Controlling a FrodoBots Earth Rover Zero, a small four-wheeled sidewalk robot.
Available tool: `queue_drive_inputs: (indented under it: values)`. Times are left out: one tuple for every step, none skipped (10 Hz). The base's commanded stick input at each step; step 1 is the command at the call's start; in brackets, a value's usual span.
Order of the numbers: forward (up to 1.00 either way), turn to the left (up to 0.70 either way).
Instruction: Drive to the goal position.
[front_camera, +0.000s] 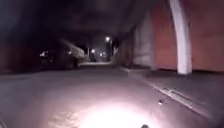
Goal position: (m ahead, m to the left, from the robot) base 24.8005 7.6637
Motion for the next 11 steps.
queue_drive_inputs:
  values:
    - [0.70,0.00]
    - [0.70,0.00]
    - [0.70,0.00]
    - [0.70,0.00]
    - [0.70,0.00]
    - [0.70,0.00]
    - [0.70,0.00]
    - [0.70,0.00]
    - [0.70,0.00]
    - [0.70,0.00]
    - [0.70,0.00]
